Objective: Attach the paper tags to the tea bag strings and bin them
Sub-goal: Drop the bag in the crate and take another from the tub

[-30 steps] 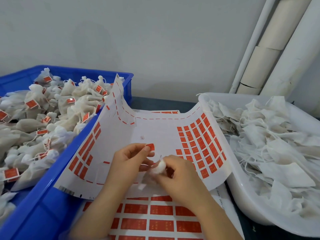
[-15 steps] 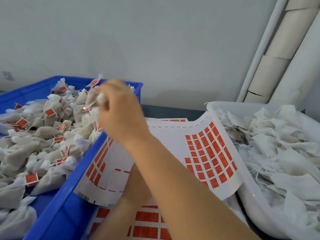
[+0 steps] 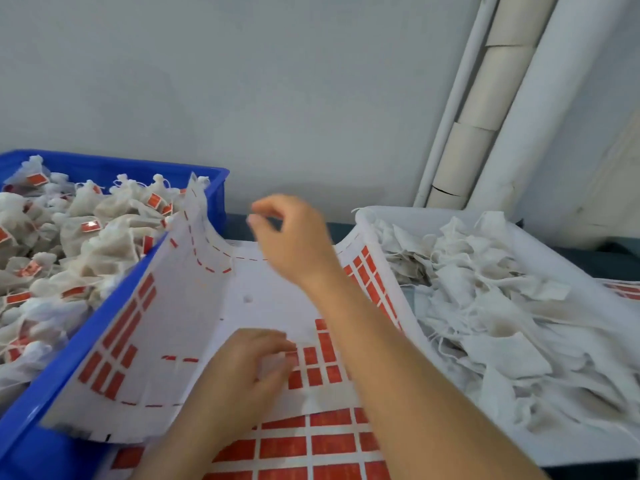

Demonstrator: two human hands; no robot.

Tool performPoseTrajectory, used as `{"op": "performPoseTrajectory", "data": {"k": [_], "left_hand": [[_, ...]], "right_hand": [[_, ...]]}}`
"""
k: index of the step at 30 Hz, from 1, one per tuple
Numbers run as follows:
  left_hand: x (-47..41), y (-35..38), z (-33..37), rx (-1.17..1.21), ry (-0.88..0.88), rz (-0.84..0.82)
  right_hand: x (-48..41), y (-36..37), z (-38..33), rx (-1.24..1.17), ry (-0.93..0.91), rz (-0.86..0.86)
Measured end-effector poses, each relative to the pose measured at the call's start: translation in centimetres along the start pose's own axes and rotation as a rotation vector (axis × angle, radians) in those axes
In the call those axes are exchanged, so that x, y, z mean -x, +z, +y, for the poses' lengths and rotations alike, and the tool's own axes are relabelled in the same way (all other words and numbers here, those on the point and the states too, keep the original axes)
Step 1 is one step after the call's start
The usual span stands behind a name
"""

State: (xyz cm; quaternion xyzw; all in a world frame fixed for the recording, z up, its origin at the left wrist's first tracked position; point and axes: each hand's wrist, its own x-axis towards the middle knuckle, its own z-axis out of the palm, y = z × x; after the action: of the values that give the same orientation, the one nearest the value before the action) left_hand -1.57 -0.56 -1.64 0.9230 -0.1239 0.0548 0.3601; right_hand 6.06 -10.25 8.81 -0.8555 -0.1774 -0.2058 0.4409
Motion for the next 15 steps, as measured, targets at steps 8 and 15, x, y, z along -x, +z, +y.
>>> {"op": "performPoseTrajectory", "data": {"k": [8,15], "left_hand": [[-0.5,-0.1,0.0,-0.074,-0.083,-0.229],[-0.3,0.0,0.2,-0.092,-0.069,-0.182]], "right_hand": [[-0.6,-12.1,11.0,0.625,0.632,-0.137],[2.1,-12.9,13.8,0.739,0.807,-0.489]]}}
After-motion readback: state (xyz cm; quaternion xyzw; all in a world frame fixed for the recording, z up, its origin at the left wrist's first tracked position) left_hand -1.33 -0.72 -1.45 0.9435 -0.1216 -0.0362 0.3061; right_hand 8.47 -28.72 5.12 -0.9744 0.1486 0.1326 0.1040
